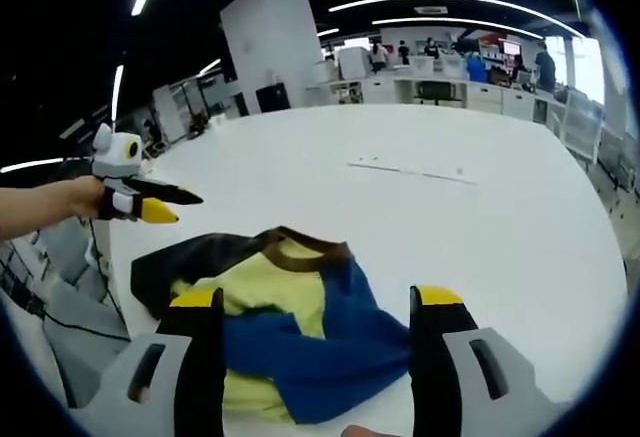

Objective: Fold the garment on the visible template until the final outline fits inside the template.

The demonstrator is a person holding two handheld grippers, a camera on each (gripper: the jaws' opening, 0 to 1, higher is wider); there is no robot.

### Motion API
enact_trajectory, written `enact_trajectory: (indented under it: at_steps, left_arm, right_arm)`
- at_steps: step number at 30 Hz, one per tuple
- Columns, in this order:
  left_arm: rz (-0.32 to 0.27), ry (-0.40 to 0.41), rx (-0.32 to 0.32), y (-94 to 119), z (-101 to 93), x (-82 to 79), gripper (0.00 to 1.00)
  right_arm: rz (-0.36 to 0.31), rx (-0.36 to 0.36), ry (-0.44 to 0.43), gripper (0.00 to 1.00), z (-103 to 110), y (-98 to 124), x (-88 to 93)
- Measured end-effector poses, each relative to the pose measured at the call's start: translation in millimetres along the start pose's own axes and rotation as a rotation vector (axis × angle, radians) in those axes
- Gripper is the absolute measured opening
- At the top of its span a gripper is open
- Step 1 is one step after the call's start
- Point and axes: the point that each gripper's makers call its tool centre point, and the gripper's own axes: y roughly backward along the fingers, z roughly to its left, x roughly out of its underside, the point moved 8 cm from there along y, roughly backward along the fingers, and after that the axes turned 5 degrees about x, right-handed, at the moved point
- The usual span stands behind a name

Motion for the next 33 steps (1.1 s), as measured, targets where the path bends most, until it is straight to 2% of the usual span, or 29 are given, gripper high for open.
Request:
enact_trajectory:
  at_steps: [14,21,25,33]
  left_arm:
    - [0.003,-0.001,0.013,-12.7,7.2,-6.8,0.61]
    - [0.077,-0.073,0.037,-29.1,8.9,0.0,0.59]
    - [0.071,-0.068,0.067,-36.8,9.7,-2.8,0.58]
    - [0.080,-0.050,0.076,-58.8,22.6,-5.6,0.54]
  right_arm:
    - [0.011,-0.016,0.019,0.74,-11.8,-11.2,-2.2]
    - [0.017,-0.045,0.025,0.74,-16.3,-22.6,-2.5]
    - [0.026,-0.064,0.037,0.73,-16.9,-30.1,-2.9]
    - [0.043,-0.087,0.047,0.71,-22.2,-45.2,0.0]
